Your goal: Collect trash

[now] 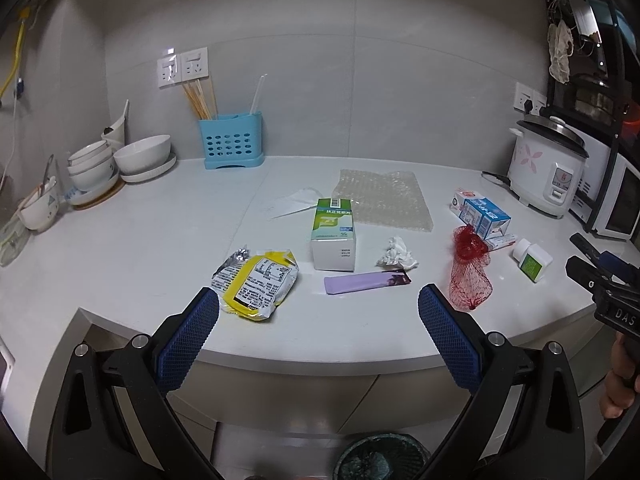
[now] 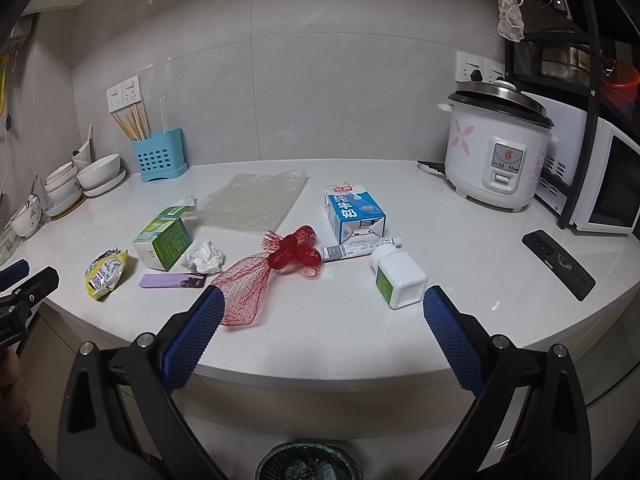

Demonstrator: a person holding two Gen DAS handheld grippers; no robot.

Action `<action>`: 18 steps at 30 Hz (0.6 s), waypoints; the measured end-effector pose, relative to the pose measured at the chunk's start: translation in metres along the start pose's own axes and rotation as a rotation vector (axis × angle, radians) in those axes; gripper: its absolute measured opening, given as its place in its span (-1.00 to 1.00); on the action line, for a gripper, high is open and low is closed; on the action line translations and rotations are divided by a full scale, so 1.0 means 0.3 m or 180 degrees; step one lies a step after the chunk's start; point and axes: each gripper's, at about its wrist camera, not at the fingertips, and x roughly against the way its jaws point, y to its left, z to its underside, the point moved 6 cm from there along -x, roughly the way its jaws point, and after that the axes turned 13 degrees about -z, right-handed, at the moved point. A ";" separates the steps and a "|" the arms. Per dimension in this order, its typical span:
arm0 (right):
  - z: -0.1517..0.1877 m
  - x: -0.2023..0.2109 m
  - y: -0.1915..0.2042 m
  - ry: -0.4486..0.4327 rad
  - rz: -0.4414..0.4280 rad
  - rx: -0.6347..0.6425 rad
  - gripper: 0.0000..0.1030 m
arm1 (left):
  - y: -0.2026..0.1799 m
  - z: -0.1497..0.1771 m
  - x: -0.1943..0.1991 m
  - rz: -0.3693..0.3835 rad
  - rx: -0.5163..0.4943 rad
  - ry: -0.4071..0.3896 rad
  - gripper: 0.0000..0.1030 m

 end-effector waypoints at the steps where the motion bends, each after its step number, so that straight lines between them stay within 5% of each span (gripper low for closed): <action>1: -0.004 0.000 0.001 0.0005 -0.0001 0.0001 0.86 | 0.002 -0.001 -0.001 0.0000 0.0001 0.0004 0.89; 18: -0.001 0.002 0.002 0.0006 0.0004 -0.0001 0.86 | -0.001 -0.002 0.004 0.0010 -0.0013 0.0014 0.89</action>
